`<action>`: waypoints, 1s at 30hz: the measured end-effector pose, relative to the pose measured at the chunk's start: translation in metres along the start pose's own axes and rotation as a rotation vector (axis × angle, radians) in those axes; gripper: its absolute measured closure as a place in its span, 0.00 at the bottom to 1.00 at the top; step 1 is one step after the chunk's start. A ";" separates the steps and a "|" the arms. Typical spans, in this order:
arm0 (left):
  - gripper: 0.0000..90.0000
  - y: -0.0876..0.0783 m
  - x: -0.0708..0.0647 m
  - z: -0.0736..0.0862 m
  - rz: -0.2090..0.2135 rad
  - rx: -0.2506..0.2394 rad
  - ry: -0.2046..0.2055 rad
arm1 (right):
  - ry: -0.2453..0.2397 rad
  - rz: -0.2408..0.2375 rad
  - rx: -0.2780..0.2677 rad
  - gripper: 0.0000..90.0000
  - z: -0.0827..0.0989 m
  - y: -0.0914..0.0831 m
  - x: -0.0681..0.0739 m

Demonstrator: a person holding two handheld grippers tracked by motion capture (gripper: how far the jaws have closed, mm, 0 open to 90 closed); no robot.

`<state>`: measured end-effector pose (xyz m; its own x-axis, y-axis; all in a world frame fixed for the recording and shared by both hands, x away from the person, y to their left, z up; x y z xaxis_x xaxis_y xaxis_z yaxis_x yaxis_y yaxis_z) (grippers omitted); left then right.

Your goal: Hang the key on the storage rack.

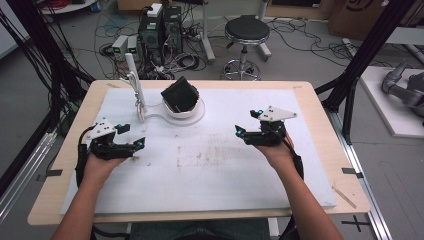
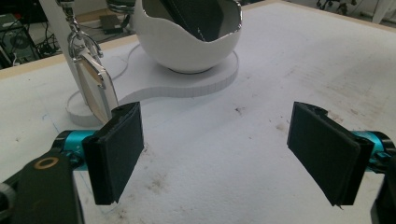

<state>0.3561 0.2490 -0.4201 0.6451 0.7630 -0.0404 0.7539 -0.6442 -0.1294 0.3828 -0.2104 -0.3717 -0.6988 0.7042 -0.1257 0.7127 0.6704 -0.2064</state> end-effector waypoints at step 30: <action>0.21 0.002 -0.002 0.001 0.005 0.022 0.024 | 0.098 0.088 0.078 0.24 0.051 -0.017 -0.021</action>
<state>0.3566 0.2464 -0.4216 0.6517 0.7583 -0.0168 0.7481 -0.6463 -0.1505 0.3825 -0.2487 -0.4147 -0.6218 0.7814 -0.0520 0.7613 0.5875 -0.2744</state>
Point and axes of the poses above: each handheld gripper's, and its own axes: y roughly forward along the jaws, z roughly out of its underside, x roughly to its left, the point moved 2 cm from there along y, roughly forward along the jaws, and after that the axes turned 14 degrees about -x, right-handed, at the moved point
